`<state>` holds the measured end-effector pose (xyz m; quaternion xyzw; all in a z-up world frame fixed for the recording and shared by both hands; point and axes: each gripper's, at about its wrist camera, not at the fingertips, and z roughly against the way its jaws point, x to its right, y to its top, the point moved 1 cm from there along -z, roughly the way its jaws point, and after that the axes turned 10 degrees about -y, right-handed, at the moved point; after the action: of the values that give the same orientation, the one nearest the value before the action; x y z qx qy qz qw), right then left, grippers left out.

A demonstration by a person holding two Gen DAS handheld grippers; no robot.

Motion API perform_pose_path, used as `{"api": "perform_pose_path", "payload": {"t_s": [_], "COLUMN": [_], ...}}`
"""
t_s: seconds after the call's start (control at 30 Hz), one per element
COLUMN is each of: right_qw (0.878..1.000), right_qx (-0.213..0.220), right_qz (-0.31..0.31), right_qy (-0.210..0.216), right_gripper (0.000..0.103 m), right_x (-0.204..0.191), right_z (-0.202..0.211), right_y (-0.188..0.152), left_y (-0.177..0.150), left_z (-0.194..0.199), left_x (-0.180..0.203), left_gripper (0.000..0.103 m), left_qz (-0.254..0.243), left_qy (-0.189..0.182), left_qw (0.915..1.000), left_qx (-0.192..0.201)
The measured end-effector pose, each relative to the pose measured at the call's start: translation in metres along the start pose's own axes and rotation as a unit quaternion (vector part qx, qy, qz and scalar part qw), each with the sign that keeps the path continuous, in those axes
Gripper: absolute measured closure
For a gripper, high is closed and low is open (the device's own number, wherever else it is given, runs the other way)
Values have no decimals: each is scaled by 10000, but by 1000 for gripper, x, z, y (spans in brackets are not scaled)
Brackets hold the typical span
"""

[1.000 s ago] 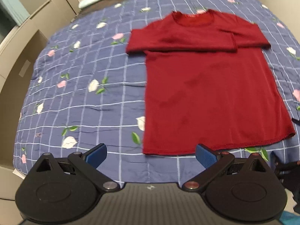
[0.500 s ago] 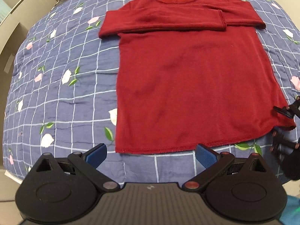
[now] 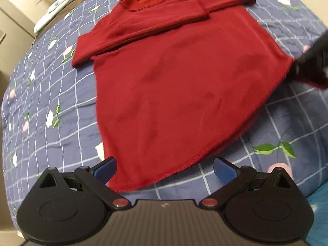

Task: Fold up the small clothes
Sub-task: 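Close the right tool on the hem while the left tool grasps the hem, then lift the hem with both tools and fold it over toward the collar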

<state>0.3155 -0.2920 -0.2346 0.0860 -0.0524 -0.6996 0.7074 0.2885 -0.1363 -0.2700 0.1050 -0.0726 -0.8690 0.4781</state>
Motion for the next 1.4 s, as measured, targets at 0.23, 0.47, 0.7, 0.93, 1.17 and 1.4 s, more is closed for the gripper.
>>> {"api": "perform_pose_path", "payload": {"t_s": [0.23, 0.47, 0.7, 0.93, 1.17, 1.4], "right_qw": [9993, 9999, 9973, 9877, 9617, 9375], "right_qx": [32, 98, 245, 413, 675, 1045], "right_qz": [-293, 52, 687, 1397, 2397, 2957], "right_qy": [210, 126, -132, -572, -1147, -1505], "right_gripper": [95, 95, 95, 95, 98, 98], "right_x": [11, 9, -7, -26, -44, -67], "right_z": [14, 22, 26, 34, 43, 64], "right_y": [23, 22, 6, -13, -41, -73], "left_y": [12, 11, 1, 4, 4, -12], "left_z": [-27, -30, -41, -26, 6, 47], "left_x": [9, -8, -20, -27, -25, -20], "left_gripper": [3, 50, 45, 98, 99, 99], "left_qz": [-284, -553, -1539, -1966, -2293, -2405], "left_qy": [866, 1072, 1606, 1348, 1576, 1700], "left_qw": [9958, 9925, 9749, 9709, 9580, 9467], "left_qx": [105, 181, -32, 237, 691, 1304]}}
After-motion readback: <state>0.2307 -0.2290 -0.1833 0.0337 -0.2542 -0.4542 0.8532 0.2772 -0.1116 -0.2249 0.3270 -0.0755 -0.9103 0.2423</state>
